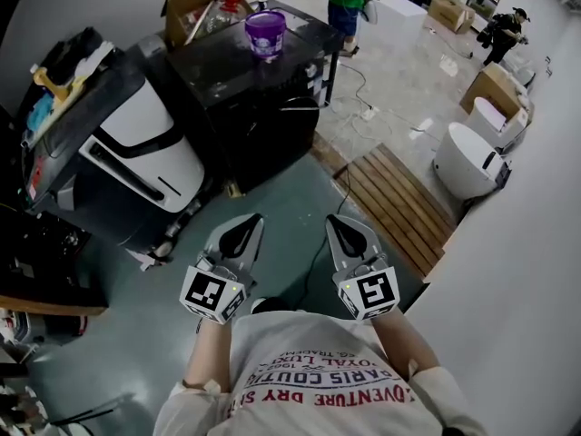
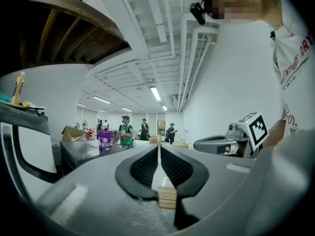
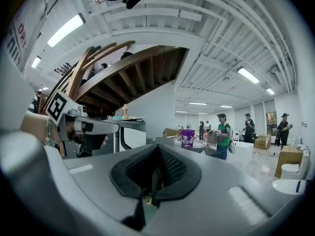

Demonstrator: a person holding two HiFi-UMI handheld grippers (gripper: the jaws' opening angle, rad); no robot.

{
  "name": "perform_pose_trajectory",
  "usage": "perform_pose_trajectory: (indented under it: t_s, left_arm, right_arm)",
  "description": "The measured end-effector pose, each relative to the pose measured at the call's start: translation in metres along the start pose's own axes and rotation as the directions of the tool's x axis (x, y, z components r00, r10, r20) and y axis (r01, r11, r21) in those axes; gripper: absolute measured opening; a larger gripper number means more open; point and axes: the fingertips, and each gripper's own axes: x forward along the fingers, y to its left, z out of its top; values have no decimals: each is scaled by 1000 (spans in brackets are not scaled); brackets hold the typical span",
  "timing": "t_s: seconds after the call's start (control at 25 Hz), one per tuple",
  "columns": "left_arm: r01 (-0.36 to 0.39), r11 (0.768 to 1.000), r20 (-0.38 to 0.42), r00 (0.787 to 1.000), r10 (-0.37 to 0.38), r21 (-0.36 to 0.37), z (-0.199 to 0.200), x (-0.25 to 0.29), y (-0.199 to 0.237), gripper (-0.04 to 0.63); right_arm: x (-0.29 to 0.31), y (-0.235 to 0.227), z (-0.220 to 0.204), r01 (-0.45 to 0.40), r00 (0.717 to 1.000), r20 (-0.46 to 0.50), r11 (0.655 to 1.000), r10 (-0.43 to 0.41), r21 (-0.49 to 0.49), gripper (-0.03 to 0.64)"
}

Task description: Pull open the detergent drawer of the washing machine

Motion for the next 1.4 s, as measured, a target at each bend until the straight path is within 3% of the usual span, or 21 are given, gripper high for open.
perform_pose_trajectory:
  t_s: [0.04, 0.12, 0.16, 0.64, 1.08, 1.24, 1.4]
  left_arm:
    - [-4, 1000, 19, 1000, 5, -12, 3, 2, -1, 44]
    - [-14, 999, 41, 999, 16, -34, 6, 5, -1, 284]
    - [-22, 999, 40, 999, 23, -41, 4, 7, 1, 310]
    - [-44, 992, -20, 999, 42, -118, -32, 62, 68, 315]
    - [-30, 982, 6, 999, 31, -189, -33, 181, 217, 316]
    - [-42, 978, 34, 998, 50, -202, -26, 211, 271, 316]
    - [-70, 975, 9, 997, 73, -209, -32, 231, 310, 316]
  right_arm:
    - [-1, -2, -2, -1, 1000, -8, 1000, 1, 5, 0]
    - [-1, -6, -7, -2, 1000, -24, 1000, 3, 12, 0]
    - [-1, -8, -10, -1, 999, -33, 1000, 2, 17, 0]
    - [69, -47, -47, 4, 994, -110, 999, 1, 45, 0]
    - [247, -123, -44, -6, 986, -164, 1000, 6, 2, 0]
    - [310, -139, -39, -38, 985, -172, 999, 33, -30, 0]
    - [356, -151, -39, -48, 985, -165, 998, 42, -28, 0]
